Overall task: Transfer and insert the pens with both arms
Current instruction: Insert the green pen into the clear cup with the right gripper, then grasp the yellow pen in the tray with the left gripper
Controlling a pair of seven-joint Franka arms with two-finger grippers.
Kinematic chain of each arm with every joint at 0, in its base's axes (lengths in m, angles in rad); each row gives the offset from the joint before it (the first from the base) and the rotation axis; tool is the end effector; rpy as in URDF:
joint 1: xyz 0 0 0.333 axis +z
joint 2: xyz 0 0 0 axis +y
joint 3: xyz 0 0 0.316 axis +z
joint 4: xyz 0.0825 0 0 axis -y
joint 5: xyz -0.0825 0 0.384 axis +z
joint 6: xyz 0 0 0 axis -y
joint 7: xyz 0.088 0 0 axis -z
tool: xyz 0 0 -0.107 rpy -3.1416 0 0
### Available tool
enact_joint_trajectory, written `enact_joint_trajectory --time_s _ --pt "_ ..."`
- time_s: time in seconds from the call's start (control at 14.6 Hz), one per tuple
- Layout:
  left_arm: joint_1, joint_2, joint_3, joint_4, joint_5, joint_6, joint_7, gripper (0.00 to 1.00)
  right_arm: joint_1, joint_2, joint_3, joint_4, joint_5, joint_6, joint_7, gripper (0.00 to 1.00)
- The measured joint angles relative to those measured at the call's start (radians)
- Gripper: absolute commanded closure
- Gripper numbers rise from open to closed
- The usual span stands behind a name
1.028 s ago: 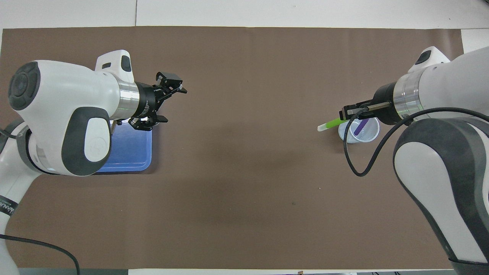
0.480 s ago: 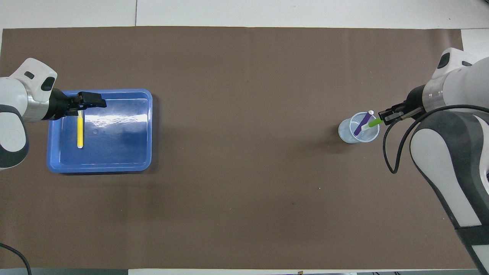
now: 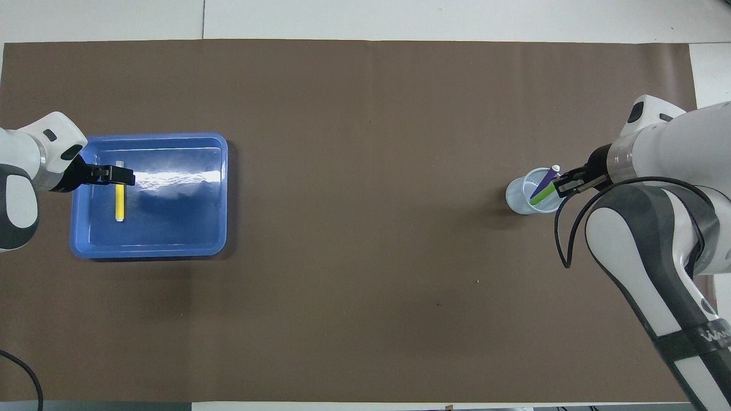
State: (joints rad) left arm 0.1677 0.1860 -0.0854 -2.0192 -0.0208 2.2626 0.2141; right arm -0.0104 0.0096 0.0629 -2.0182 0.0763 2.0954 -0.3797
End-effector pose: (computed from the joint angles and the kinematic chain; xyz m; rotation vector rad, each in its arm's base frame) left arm 0.5896 0.0495 0.3658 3.1115 -0.1823 0.0968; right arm 0.5606 0.0331 0.4521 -3.0230 -0.6068 -0.1199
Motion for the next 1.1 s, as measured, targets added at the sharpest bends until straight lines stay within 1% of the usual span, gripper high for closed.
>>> enact_joint_trajectory --time_s 0.21,0.34,0.41,0.55,0.62,0.69,0.75,0.82,1.1 --pt "0.013 0.071 0.0 0.0 0.006 0.073 0.01 0.0 0.001 -0.013 0.002 0.013 0.0 -0.024 -0.002 0.0" --pt "0.017 0.116 0.0 0.002 0.006 0.116 0.01 0.0 0.004 -0.029 0.005 0.045 0.01 -0.072 -0.001 0.0" --pt "0.021 0.132 -0.001 0.007 0.006 0.125 0.01 0.0 0.005 -0.037 0.007 0.065 0.044 -0.103 -0.001 0.0" --pt "0.03 0.143 -0.001 0.013 0.006 0.127 0.01 0.02 0.004 -0.05 0.008 0.1 0.187 -0.155 -0.001 0.0" --pt "0.036 0.143 -0.001 0.015 0.006 0.127 0.01 0.11 0.003 -0.053 0.006 0.108 0.261 -0.168 -0.001 0.0" --pt "0.04 0.143 -0.001 0.016 0.006 0.127 0.01 0.37 0.001 -0.053 0.003 0.111 0.332 -0.172 -0.001 0.0" --pt "0.043 0.143 -0.001 0.018 0.006 0.127 0.01 0.89 -0.001 -0.053 0.001 0.111 0.393 -0.172 -0.001 0.0" --pt "0.044 0.143 -0.001 0.018 0.006 0.126 0.01 1.0 -0.002 -0.052 0.0 0.111 0.451 -0.172 0.007 0.0" --pt "0.045 0.143 -0.003 0.018 0.006 0.126 0.01 1.0 -0.001 -0.052 0.0 0.11 0.7 -0.179 0.166 0.0"
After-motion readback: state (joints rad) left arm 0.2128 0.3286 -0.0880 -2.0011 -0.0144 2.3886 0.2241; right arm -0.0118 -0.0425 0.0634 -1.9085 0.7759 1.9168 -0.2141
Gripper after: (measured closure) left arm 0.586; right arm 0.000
